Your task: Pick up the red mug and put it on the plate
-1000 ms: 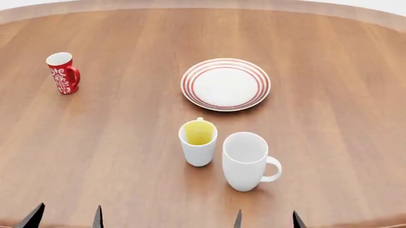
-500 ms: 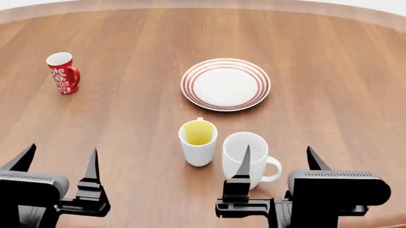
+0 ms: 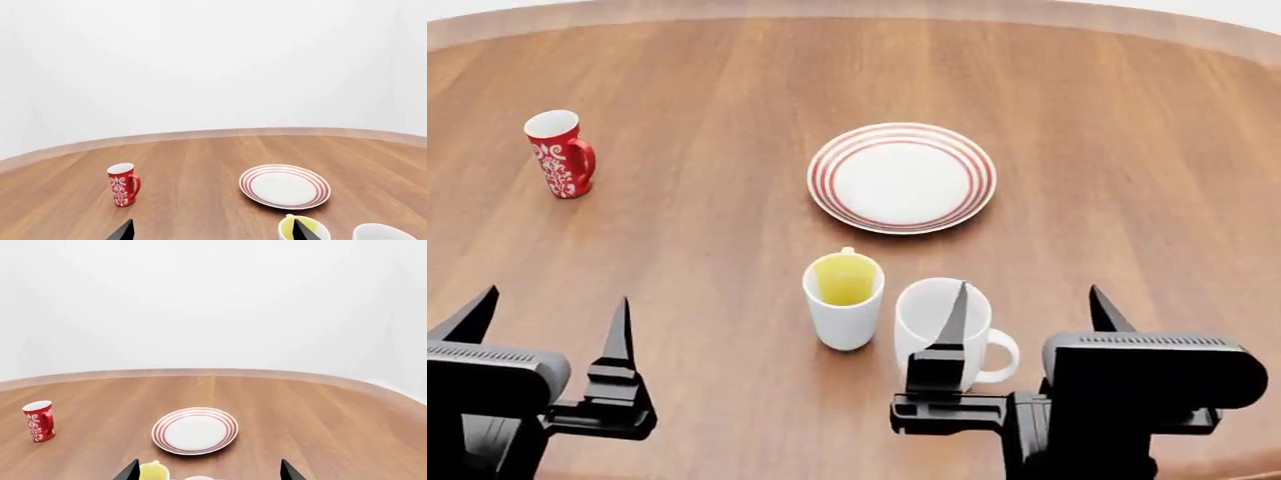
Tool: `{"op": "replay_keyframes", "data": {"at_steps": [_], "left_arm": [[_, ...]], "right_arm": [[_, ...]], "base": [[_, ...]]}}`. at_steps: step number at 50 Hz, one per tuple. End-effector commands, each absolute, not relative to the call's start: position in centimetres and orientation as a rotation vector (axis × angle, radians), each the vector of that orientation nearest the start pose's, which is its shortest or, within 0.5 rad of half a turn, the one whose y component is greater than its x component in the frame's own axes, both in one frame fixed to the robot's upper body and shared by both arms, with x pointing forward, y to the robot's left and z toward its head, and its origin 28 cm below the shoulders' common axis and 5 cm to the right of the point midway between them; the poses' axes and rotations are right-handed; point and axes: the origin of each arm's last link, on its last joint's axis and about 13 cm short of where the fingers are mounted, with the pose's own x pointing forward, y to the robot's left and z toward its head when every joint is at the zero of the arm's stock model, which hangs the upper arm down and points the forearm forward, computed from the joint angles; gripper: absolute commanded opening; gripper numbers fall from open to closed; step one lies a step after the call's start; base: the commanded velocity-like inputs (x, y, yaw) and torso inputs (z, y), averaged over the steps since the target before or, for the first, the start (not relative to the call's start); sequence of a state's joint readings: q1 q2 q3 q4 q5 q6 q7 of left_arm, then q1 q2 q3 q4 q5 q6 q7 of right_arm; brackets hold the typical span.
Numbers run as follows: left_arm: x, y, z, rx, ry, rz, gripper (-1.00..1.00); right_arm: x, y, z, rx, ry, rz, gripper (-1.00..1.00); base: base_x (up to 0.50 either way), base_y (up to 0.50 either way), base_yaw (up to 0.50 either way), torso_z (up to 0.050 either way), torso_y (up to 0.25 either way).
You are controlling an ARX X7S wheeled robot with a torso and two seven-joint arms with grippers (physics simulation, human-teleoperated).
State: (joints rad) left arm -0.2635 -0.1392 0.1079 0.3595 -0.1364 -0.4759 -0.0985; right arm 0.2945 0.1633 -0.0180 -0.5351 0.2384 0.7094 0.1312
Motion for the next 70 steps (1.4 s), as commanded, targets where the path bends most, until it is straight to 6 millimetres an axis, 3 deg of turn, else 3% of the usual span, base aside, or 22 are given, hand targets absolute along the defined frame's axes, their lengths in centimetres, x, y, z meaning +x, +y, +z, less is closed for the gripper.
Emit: {"op": "replay_keyframes", "data": {"at_steps": [1, 7, 15, 56, 70], "left_arm": [[25.4, 20.9, 11.5, 0.036, -0.130, -0.048, 1.00], [25.5, 21.0, 11.4, 0.032, -0.127, -0.040, 1.00], [25.5, 21.1, 11.4, 0.033, -0.126, -0.035, 1.00], [25.8, 21.3, 11.2, 0.034, -0.121, -0.026, 1.00], [25.8, 21.3, 10.7, 0.032, -0.112, -0.023, 1.00]], "right_arm": [[25.3, -12.8, 15.0, 0.035, -0.120, -0.128, 1.00], [26.1, -15.0, 15.1, 0.032, -0.117, -0.256, 1.00], [26.4, -16.1, 14.6, 0.024, -0.095, -0.315, 1.00], [27.1, -16.2, 14.8, 0.014, -0.028, -0.306, 1.00], [27.2, -16.1, 13.7, 0.025, 0.004, -0.288, 1.00]], "base": [[0.00, 0.00, 0.00, 0.000, 0.000], [0.00, 0.00, 0.00, 0.000, 0.000], [0.00, 0.00, 0.00, 0.000, 0.000], [0.44, 0.00, 0.00, 0.000, 0.000], [0.50, 0.00, 0.00, 0.000, 0.000]]}}
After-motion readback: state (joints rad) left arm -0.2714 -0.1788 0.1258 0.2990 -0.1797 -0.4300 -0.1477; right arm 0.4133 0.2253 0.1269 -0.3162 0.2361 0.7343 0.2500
